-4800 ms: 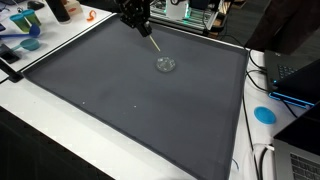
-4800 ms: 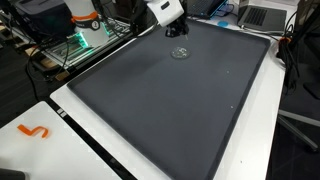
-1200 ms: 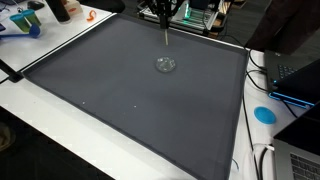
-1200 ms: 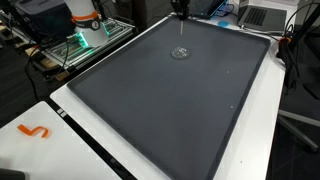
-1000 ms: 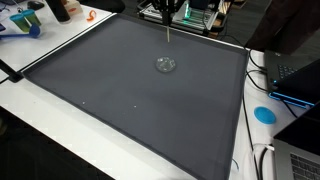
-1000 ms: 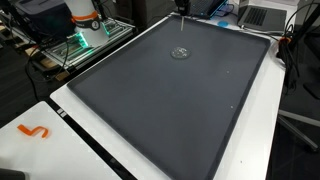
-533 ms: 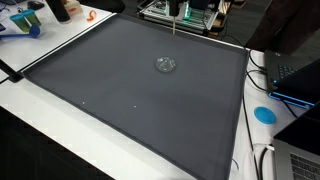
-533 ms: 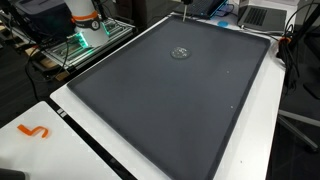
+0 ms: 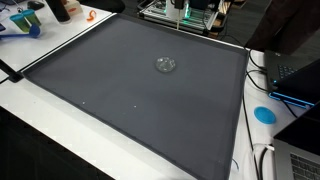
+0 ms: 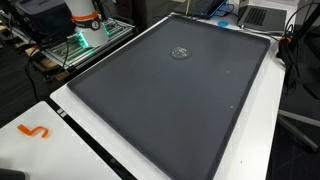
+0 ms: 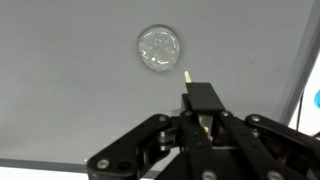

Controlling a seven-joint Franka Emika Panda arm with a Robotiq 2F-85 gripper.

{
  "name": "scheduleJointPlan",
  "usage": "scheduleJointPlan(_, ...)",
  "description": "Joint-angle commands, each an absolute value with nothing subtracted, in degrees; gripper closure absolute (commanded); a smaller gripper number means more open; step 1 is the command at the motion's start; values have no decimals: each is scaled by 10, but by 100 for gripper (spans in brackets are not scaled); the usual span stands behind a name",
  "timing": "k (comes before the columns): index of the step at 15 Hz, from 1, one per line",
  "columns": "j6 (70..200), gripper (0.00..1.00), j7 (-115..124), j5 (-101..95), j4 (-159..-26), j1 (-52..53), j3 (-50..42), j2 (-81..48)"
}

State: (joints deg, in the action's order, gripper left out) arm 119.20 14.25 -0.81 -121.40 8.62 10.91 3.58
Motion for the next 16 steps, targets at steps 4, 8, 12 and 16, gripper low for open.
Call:
scheduleJointPlan(4,1190,87,143,-9,-1213,89,107,35)
scheduleJointPlan(8,1190,97,143,-9,-1212,89,107,35)
scheduleJointPlan(12,1239,97,151,-34,-1208,81,98,-12)
scheduleJointPlan(16,1278,97,152,-46,-1208,82,88,-54)
